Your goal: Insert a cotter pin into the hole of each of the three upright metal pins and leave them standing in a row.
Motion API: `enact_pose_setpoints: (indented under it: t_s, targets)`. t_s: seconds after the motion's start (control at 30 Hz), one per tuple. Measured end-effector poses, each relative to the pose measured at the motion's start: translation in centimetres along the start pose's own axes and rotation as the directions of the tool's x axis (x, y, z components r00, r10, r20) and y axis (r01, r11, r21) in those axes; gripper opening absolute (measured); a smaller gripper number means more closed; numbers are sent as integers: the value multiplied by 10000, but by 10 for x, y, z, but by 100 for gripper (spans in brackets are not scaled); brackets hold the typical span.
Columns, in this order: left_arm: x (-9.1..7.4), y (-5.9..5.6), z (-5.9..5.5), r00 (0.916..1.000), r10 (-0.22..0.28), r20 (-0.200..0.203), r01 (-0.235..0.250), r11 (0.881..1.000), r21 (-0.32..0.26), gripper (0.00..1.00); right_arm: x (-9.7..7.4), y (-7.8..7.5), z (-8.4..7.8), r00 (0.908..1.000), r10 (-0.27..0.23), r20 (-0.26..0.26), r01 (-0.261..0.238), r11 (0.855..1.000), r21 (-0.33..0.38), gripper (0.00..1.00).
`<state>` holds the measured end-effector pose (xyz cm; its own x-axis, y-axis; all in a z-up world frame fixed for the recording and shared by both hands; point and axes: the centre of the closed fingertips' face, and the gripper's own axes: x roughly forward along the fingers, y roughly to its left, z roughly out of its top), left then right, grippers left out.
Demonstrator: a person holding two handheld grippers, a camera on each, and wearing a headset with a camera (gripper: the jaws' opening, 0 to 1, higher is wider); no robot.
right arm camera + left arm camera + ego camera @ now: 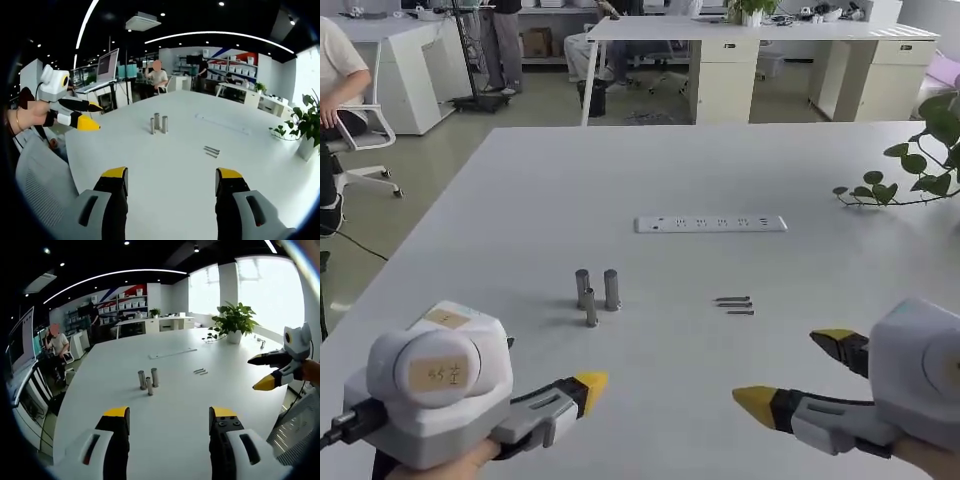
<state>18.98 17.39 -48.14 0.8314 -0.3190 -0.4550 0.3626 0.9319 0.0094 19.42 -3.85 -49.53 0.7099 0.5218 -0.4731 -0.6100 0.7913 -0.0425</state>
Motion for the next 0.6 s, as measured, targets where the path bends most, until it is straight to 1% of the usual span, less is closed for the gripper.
enact_pose_setpoints:
  t_s: [0.1, 0.2, 0.27, 0.37, 0.47, 0.53, 0.6]
  targets:
    - [0, -1, 0, 10000, -33, -25, 33, 10000, -74, 63, 0, -1, -3, 9999, -8, -145, 9, 10000, 86, 70]
    - [0, -2, 1, 10000, -40, -20, 40, 10000, -12, 63, 0, -2, -3, 9999, -37, -100, 38, 9999, 109, 72]
    - [0, -2, 1, 10000, -42, -20, 42, 10000, -11, 64, 1, -1, -3, 9999, 7, -144, -4, 9998, 210, 77]
    - [0, -2, 1, 10000, -40, -63, 39, 10000, -11, 65, 1, -2, -4, 9999, -38, -158, 41, 9999, 162, 77]
    - [1, -2, 0, 10000, -46, -83, 46, 10000, 40, 65, 2, -2, -4, 9999, -21, -116, 24, 9996, 277, 82]
    - [1, -2, 0, 9999, -42, -107, 43, 10000, 55, 65, 2, -3, -4, 9999, -100, -125, 103, 9996, 268, 82]
    - [2, -1, 0, 9999, -47, -93, 47, 10000, 62, 65, 2, -2, -3, 10000, -28, -75, 30, 9995, 321, 84]
